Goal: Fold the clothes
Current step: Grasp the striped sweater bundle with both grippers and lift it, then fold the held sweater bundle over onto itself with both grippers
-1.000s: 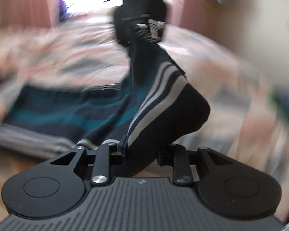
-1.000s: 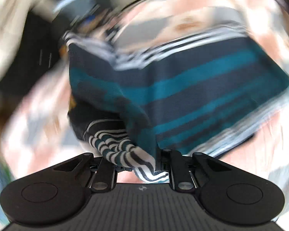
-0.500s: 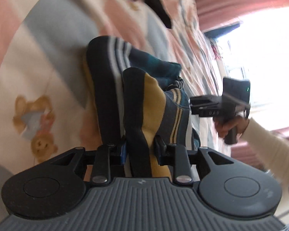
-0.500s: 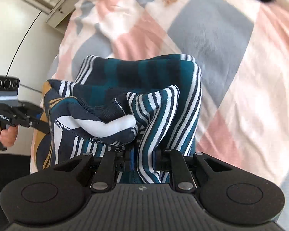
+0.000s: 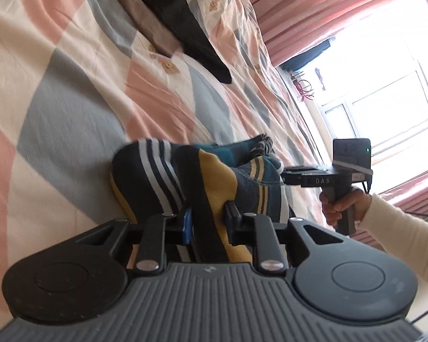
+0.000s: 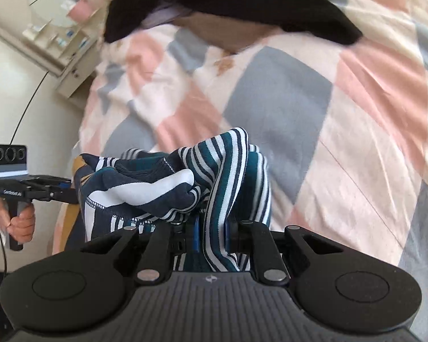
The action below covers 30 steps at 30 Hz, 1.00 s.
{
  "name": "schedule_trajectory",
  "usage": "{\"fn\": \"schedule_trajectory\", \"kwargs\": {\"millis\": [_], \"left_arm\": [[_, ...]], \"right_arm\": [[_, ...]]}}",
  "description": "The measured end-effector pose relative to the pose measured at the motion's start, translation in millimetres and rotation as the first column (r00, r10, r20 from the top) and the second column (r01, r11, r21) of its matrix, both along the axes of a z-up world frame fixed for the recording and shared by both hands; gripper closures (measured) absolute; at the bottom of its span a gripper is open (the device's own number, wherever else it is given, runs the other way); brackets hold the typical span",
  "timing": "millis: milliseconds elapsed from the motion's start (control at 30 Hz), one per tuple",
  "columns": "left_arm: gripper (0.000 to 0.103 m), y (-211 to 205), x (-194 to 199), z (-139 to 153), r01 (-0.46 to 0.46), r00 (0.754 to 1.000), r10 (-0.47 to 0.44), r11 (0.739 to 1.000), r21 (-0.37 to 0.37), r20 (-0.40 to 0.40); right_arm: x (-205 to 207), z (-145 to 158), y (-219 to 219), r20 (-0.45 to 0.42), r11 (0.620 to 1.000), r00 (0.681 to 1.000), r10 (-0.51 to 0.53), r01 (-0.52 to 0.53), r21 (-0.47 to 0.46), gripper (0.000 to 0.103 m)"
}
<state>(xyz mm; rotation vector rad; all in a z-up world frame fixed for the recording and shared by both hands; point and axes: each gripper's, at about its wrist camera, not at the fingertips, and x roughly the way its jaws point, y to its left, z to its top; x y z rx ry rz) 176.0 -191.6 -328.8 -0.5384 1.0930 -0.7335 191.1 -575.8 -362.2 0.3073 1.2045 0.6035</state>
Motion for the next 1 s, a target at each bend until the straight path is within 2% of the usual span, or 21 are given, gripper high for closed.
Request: {"fn": "schedule_trajectory", "kwargs": {"millis": [100, 200, 233, 267, 300, 333, 367, 400, 467, 500, 567, 600, 667, 700, 733, 767, 800, 900, 1000], "left_arm": [[0.085, 3, 6, -10, -0.010, 1.000, 0.009, 0.999, 0.035, 0.017], [0.084, 8, 13, -24, -0.040, 0.998, 0.041, 0.999, 0.029, -0.038], [0.084, 8, 15, -26, -0.046, 0.998, 0.047, 0.999, 0.027, -0.046], [0.084, 7, 15, -25, -0.042, 0.998, 0.043, 0.999, 0.027, -0.043], [0.084, 6, 15, -24, -0.034, 0.999, 0.035, 0.999, 0.030, -0.036], [0.084, 5, 15, -24, -0.028, 0.999, 0.029, 0.999, 0.029, -0.036], [0.084, 5, 15, -25, -0.029, 0.999, 0.030, 0.999, 0.024, -0.044], [0.084, 6, 16, -26, -0.033, 0.998, 0.033, 0.999, 0.017, -0.053], [0.084, 8, 17, -28, -0.040, 0.997, 0.040, 0.999, 0.005, -0.070], [0.083, 8, 17, -28, -0.042, 0.997, 0.042, 0.999, 0.003, -0.072], [0.083, 8, 17, -27, -0.046, 0.996, 0.046, 0.999, 0.001, -0.072], [0.081, 7, 18, -26, -0.049, 0.996, 0.049, 0.999, -0.001, -0.072], [0.080, 9, 19, -25, -0.063, 0.995, 0.062, 0.998, -0.011, -0.080], [0.080, 10, 21, -25, -0.071, 0.994, 0.069, 0.997, -0.020, -0.086], [0.080, 12, 23, -26, -0.080, 0.993, 0.077, 0.996, -0.028, -0.093], [0.080, 13, 25, -26, -0.088, 0.992, 0.085, 0.996, -0.031, -0.098], [0.085, 14, 26, -25, -0.090, 0.992, 0.087, 0.995, -0.033, -0.096], [0.089, 11, 26, -14, -0.071, 0.997, 0.071, 0.997, -0.011, -0.031], [0.091, 5, 29, -10, -0.056, 0.998, 0.054, 0.997, 0.050, 0.026]], "right_arm": [[6, -24, 1, -0.065, 0.994, 0.992, -0.106, 0.106, -0.006, 0.088], [9, -39, 5, -0.109, 0.983, 0.977, -0.184, 0.182, -0.026, 0.083], [8, -33, 7, -0.089, 0.983, 0.979, -0.181, 0.177, -0.042, 0.081], [5, -23, 8, -0.054, 0.983, 0.984, -0.171, 0.167, -0.070, 0.074], [1, -10, 10, -0.003, 0.980, 0.988, -0.157, 0.155, -0.127, 0.064], [-3, 2, 12, 0.048, 0.972, 0.989, -0.140, 0.147, -0.185, 0.058], [-7, 15, 12, 0.094, 0.970, 0.989, -0.115, 0.132, -0.202, 0.051], [-11, 28, 12, 0.140, 0.969, 0.986, -0.088, 0.117, -0.217, 0.051], [-12, 44, 12, 0.179, 0.985, 0.982, -0.060, 0.087, -0.151, 0.050], [-10, 46, 15, 0.179, 0.992, 0.983, -0.039, 0.060, -0.111, 0.046], [-2, 37, 30, 0.174, 0.987, 0.985, 0.017, 0.010, -0.157, 0.036], [2, 29, 36, 0.157, 0.982, 0.987, 0.045, -0.015, -0.186, 0.036], [9, 11, 39, 0.107, 0.987, 0.993, 0.042, -0.025, -0.158, 0.038], [10, 7, 39, 0.102, 0.991, 0.994, 0.028, -0.014, -0.133, 0.058], [11, 3, 40, 0.099, 0.994, 0.995, 0.013, -0.003, -0.108, 0.068], [9, 4, 42, 0.116, 0.993, 0.993, 0.012, 0.001, -0.115, 0.072], [7, 6, 44, 0.135, 0.992, 0.991, 0.011, 0.005, -0.123, 0.080], [2, 17, 42, 0.194, 0.991, 0.980, -0.047, 0.070, -0.116, 0.084], [2, 22, 39, 0.238, 0.983, 0.964, -0.118, 0.147, -0.109, 0.085]]}}
